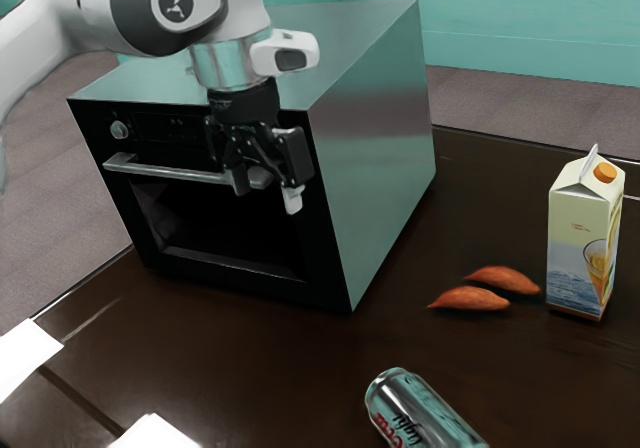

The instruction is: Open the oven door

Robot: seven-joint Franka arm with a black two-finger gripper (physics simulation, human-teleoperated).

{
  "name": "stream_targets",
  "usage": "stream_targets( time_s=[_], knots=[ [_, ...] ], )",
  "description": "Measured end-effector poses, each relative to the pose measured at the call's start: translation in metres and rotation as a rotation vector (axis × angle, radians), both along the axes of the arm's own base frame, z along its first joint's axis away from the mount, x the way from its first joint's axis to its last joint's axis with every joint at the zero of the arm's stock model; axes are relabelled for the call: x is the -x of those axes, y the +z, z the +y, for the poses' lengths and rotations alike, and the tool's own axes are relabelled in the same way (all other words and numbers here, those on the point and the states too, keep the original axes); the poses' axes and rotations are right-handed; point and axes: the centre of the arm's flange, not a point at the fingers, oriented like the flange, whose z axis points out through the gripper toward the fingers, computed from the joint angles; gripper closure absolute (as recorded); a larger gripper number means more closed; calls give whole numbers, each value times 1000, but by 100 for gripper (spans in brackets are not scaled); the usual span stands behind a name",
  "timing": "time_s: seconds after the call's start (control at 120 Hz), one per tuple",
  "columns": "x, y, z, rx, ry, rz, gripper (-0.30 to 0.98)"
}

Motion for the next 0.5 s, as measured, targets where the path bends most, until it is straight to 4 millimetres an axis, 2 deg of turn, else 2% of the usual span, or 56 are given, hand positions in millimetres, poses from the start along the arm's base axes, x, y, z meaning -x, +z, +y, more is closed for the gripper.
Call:
stream_targets(
  time_s=[0.158,0.175,0.192,0.217,0.242,0.267,0.3,0.35,0.383,0.4,0.458,0.5],
  knots=[
    [-3,13,-3,-19,5,-78,0],
    [-1,20,-2,-20,6,-94,0],
    [5,39,-2,-20,8,-134,0],
    [29,87,-1,-20,10,-229,0],
    [66,138,0,-27,3,-337,0],
    [101,176,2,-44,-18,-425,0],
    [146,206,3,-95,-72,-507,0],
    [207,229,-7,-259,-84,-572,0],
    [231,231,0,-362,-30,-573,0],
    [237,225,5,-399,4,-563,0],
    [232,178,49,-404,80,-502,0],
    [227,153,84,-351,67,-507,0]
  ],
)
